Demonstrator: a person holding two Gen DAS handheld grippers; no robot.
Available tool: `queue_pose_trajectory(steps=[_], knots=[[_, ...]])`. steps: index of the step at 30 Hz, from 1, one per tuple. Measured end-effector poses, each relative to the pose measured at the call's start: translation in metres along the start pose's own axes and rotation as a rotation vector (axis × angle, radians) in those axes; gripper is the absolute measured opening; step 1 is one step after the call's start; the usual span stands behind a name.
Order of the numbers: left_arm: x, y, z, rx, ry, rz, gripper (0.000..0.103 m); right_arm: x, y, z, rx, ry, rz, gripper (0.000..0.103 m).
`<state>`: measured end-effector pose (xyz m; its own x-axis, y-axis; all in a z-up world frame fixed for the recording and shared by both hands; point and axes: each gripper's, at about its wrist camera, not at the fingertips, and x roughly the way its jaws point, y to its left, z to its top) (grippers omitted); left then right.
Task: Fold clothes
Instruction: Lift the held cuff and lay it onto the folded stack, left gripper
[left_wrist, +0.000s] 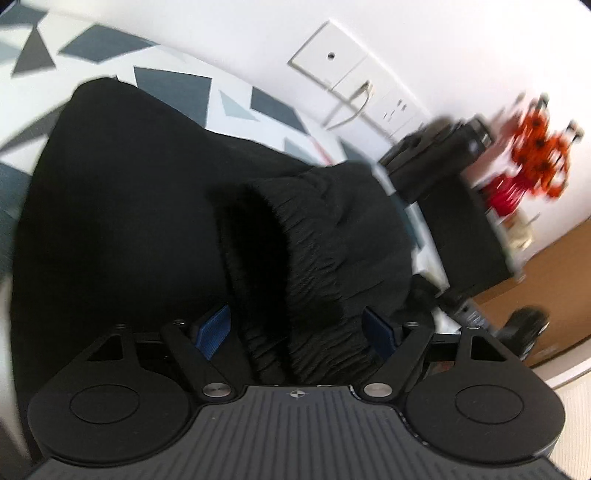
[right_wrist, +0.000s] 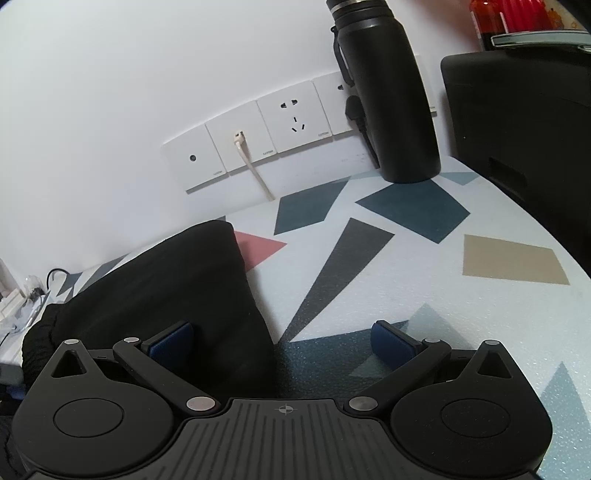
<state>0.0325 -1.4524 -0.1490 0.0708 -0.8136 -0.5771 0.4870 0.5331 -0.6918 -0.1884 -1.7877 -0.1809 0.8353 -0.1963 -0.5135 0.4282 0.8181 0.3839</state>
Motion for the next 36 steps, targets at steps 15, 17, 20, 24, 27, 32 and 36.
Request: queue_pose_trajectory(steps=[15, 17, 20, 24, 27, 32, 36], knots=[[0.020, -0.007, -0.004, 0.049, -0.075, -0.074, 0.024, 0.001, 0.001, -0.001, -0.003, 0.000, -0.002, 0.102], [0.017, -0.014, -0.004, 0.077, -0.093, -0.072, 0.021, 0.000, 0.001, 0.000, 0.000, -0.004, 0.002, 0.102], [0.003, -0.032, -0.002, 0.170, -0.141, -0.063, 0.019, -0.003, -0.001, 0.000, 0.016, -0.022, 0.015, 0.102], [-0.021, -0.043, 0.005, 0.230, -0.183, -0.080, 0.019, -0.008, -0.003, 0.002, 0.038, -0.049, 0.042, 0.102], [-0.037, -0.038, 0.010, 0.230, -0.198, -0.080, 0.019, -0.010, -0.002, 0.002, 0.031, -0.060, 0.058, 0.102], [-0.052, -0.016, 0.015, 0.195, -0.209, -0.019, 0.019, -0.008, 0.005, 0.000, -0.005, -0.047, 0.049, 0.102], [-0.049, 0.007, 0.018, 0.159, -0.176, 0.036, 0.019, -0.006, 0.010, -0.002, -0.031, -0.039, 0.047, 0.102]])
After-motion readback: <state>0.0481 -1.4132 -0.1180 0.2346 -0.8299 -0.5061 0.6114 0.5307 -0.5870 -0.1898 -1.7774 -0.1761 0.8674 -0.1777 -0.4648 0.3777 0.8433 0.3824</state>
